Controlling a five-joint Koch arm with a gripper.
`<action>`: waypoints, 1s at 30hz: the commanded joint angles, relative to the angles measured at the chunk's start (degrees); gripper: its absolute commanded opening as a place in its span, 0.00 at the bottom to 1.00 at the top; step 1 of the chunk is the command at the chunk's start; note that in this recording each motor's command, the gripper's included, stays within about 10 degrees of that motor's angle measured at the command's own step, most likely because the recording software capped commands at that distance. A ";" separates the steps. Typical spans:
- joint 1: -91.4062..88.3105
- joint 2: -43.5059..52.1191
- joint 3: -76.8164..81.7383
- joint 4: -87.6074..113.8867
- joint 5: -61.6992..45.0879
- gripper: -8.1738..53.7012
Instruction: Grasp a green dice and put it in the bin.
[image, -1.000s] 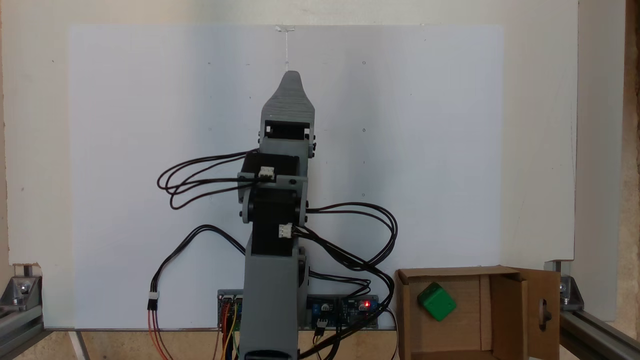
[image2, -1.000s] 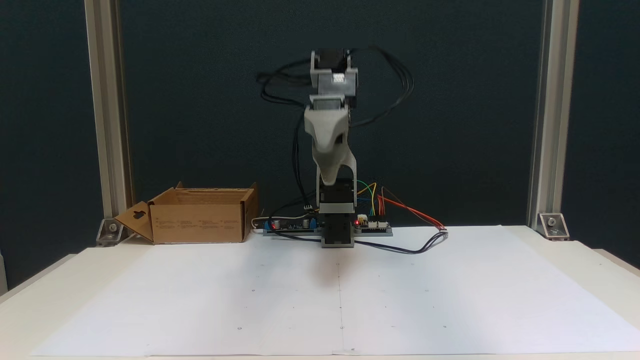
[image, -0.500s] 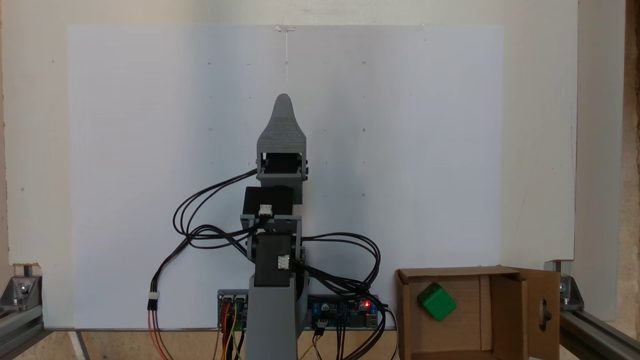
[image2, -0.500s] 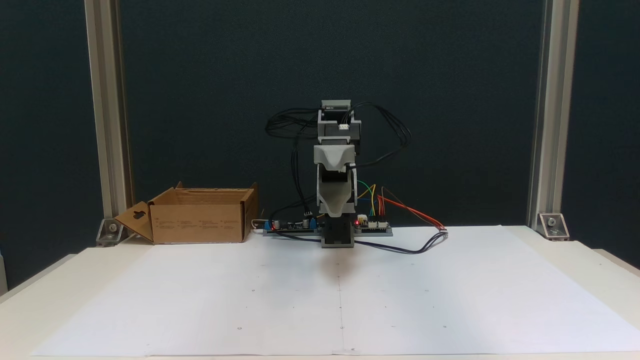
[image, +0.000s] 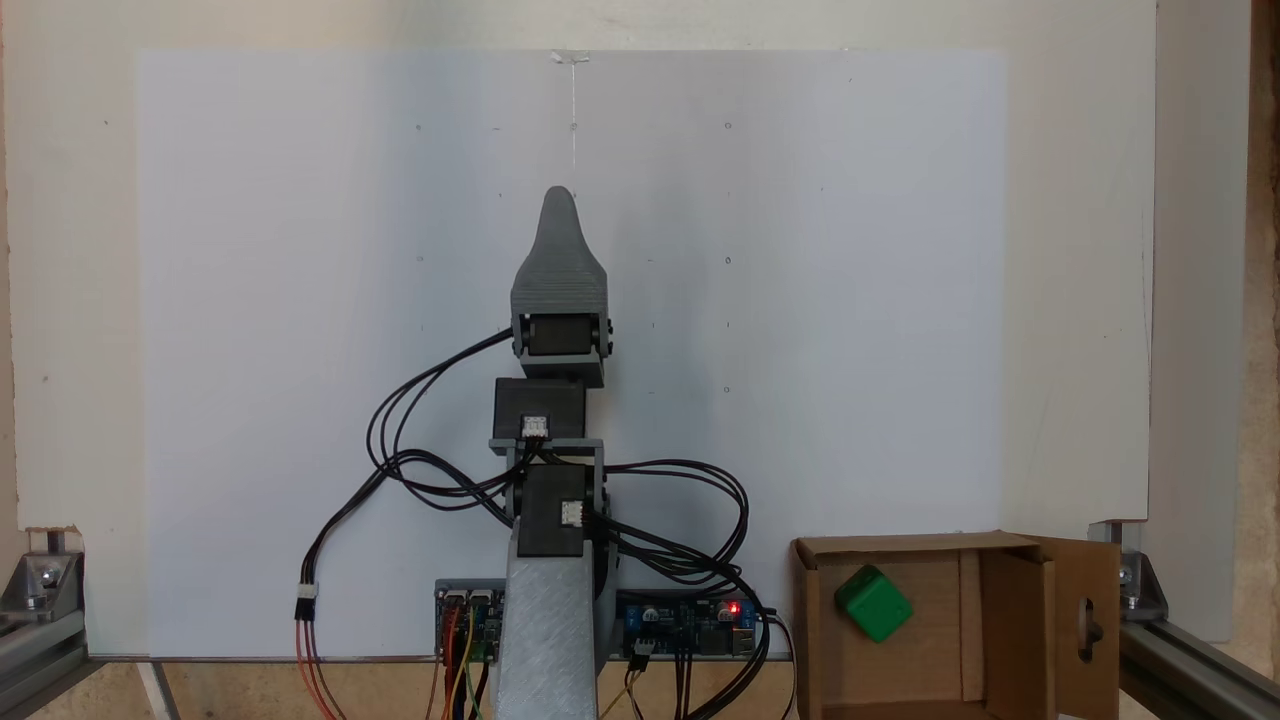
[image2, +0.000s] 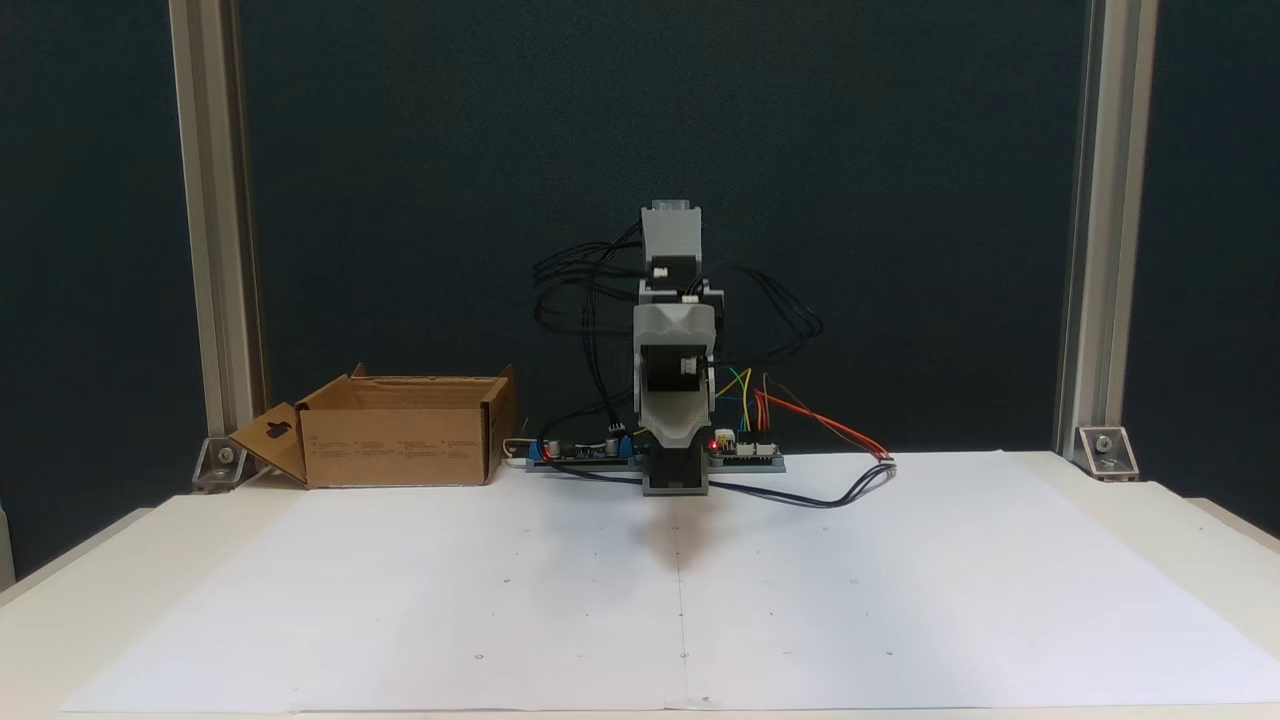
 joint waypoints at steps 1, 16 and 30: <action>0.09 6.50 0.09 -9.38 -1.93 0.86; 5.19 6.50 17.84 -43.31 -4.83 0.84; 6.15 6.33 23.73 -50.80 -4.39 0.84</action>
